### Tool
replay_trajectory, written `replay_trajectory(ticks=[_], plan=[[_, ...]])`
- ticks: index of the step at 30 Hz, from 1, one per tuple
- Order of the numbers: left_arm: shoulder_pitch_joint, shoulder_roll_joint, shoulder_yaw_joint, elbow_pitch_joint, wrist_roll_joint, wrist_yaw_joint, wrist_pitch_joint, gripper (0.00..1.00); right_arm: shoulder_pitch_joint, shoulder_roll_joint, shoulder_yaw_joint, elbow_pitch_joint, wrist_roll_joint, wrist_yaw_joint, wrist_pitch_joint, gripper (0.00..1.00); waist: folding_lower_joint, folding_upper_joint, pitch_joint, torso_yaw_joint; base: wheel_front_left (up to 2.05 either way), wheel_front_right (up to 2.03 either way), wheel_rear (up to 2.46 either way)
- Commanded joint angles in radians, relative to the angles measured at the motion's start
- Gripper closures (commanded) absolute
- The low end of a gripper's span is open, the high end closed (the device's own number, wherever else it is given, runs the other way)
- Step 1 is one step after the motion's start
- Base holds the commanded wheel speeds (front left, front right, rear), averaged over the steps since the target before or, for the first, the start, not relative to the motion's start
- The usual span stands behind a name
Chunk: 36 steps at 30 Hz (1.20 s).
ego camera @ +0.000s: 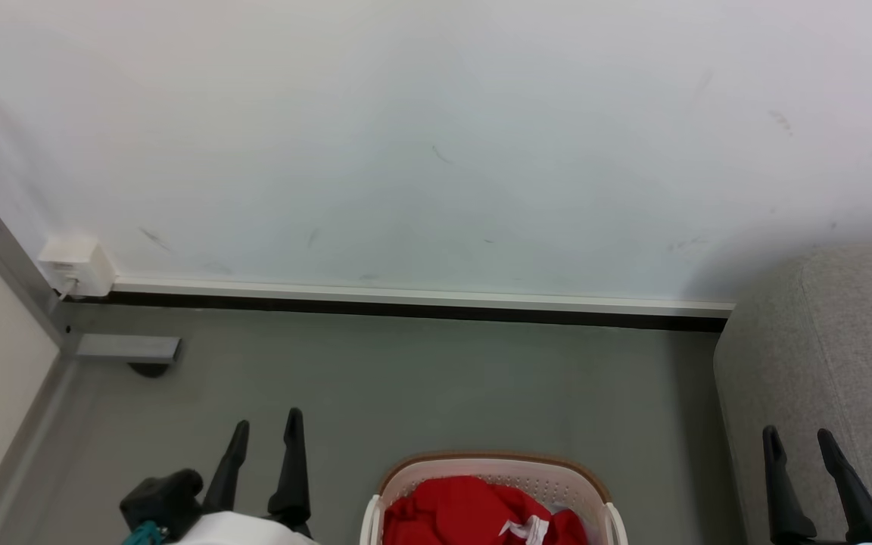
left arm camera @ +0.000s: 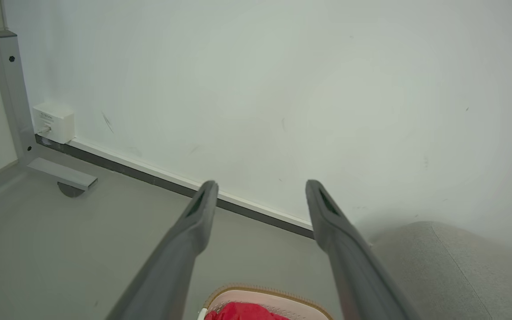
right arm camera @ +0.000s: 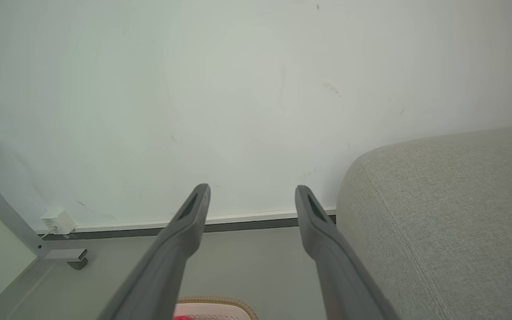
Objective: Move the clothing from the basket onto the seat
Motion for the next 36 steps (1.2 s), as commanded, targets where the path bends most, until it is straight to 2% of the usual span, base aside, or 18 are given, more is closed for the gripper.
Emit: replay_trajectory(ticks=[1,10,14,25,36], plan=[[0.001,0.01,-0.004,-0.013,0.034,0.006,-0.011,0.0,0.002,-0.004,-0.004,-0.012,-0.032,-0.001,-0.011,0.0,0.0,0.0,0.0,0.001,0.0,0.0,0.0],[0.01,0.016,-0.008,-0.017,0.125,0.023,-0.032,0.0,0.013,0.003,-0.008,-0.01,-0.109,-0.002,-0.031,0.0,0.0,0.0,0.001,0.003,0.0,0.0,0.0],[0.014,0.018,-0.009,-0.007,0.158,0.029,-0.039,0.0,0.014,0.018,-0.028,-0.01,-0.089,-0.002,-0.04,0.0,0.0,0.0,0.003,0.002,0.0,0.0,0.0],[0.022,0.021,-0.002,0.011,0.249,0.031,-0.065,0.0,0.023,0.022,-0.055,0.012,-0.147,-0.002,-0.064,0.0,-0.0001,0.0,0.004,0.007,0.0,0.0,0.0],[0.026,0.014,0.016,0.031,0.301,0.006,-0.087,0.0,0.028,0.023,-0.069,0.048,-0.178,-0.002,-0.086,0.0,-0.0001,0.0,0.006,0.014,0.0,0.0,0.0]])
